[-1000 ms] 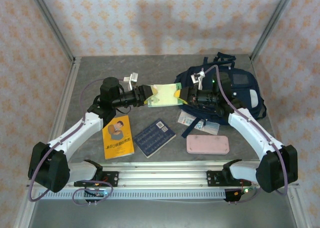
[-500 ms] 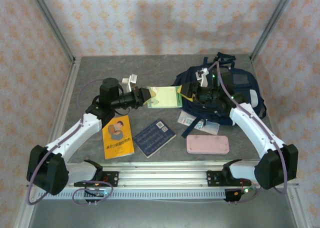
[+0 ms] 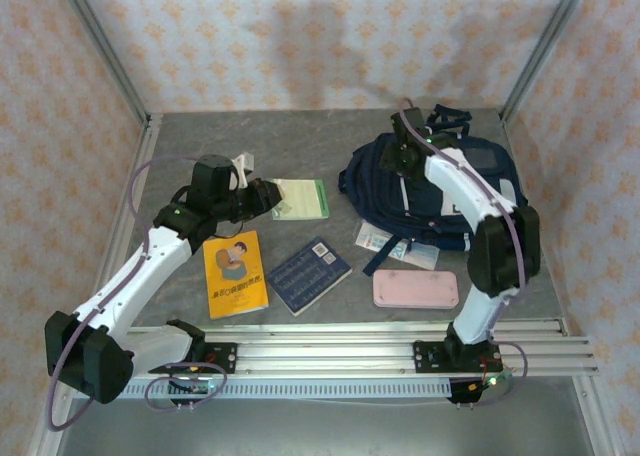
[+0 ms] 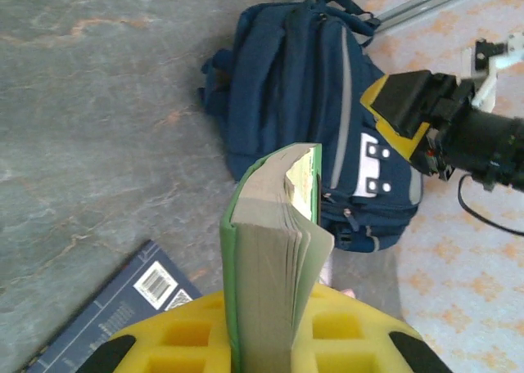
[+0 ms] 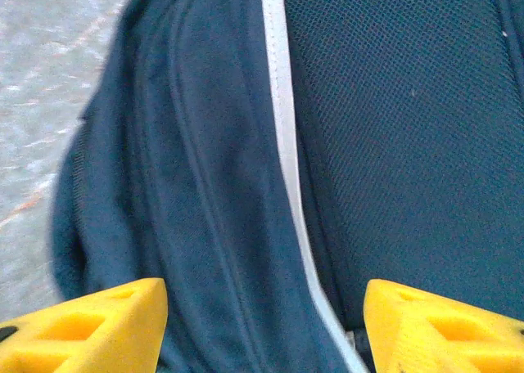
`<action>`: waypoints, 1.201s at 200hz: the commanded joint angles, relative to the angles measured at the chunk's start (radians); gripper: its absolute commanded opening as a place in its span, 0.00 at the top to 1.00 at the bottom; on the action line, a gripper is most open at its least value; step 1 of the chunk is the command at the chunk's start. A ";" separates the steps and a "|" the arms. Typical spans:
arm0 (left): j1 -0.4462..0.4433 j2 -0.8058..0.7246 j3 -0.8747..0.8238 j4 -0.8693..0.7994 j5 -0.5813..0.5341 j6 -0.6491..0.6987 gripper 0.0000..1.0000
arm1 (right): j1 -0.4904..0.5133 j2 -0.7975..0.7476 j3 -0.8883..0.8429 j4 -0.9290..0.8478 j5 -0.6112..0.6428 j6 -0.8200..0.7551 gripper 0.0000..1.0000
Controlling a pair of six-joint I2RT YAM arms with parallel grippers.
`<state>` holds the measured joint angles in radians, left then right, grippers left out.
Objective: Pack the student bag
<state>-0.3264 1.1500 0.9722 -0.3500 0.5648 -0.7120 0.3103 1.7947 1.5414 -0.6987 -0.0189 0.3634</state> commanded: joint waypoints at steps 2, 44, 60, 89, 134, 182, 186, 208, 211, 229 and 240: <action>0.004 -0.013 0.028 -0.012 -0.031 0.055 1.00 | -0.002 0.107 0.114 -0.090 0.101 -0.065 0.35; 0.010 0.013 0.026 -0.003 -0.003 0.044 1.00 | -0.002 0.270 0.249 -0.148 0.125 -0.151 0.37; 0.011 0.014 0.024 0.003 0.001 0.039 1.00 | -0.004 0.310 0.286 -0.170 0.142 -0.186 0.45; 0.015 0.010 0.028 -0.004 0.000 0.042 1.00 | -0.004 0.340 0.308 -0.179 0.090 -0.268 0.93; 0.018 0.014 0.042 -0.031 -0.024 0.049 1.00 | -0.005 0.248 0.362 -0.205 0.023 -0.403 1.00; 0.018 0.017 0.074 -0.073 -0.071 0.063 1.00 | 0.001 0.066 0.395 -0.168 -0.005 -0.537 1.00; 0.018 0.019 0.079 -0.082 -0.079 0.065 1.00 | 0.004 0.049 0.400 -0.164 -0.012 -0.556 1.00; 0.019 0.023 0.113 -0.124 -0.134 0.069 1.00 | 0.019 -0.024 0.396 -0.137 -0.047 -0.615 1.00; 0.018 0.023 0.120 -0.129 -0.141 0.069 1.00 | 0.020 -0.033 0.394 -0.135 -0.061 -0.624 1.00; 0.018 0.030 0.153 -0.135 -0.161 0.064 1.00 | 0.021 -0.076 0.388 -0.133 -0.138 -0.649 1.00; 0.019 0.039 0.177 -0.127 -0.163 0.059 1.00 | 0.015 -0.103 0.376 -0.129 -0.211 -0.658 1.00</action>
<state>-0.3176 1.1721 1.0729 -0.4831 0.4522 -0.6628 0.3115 1.7847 1.8797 -0.9012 -0.0895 -0.2012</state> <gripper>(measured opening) 0.153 0.047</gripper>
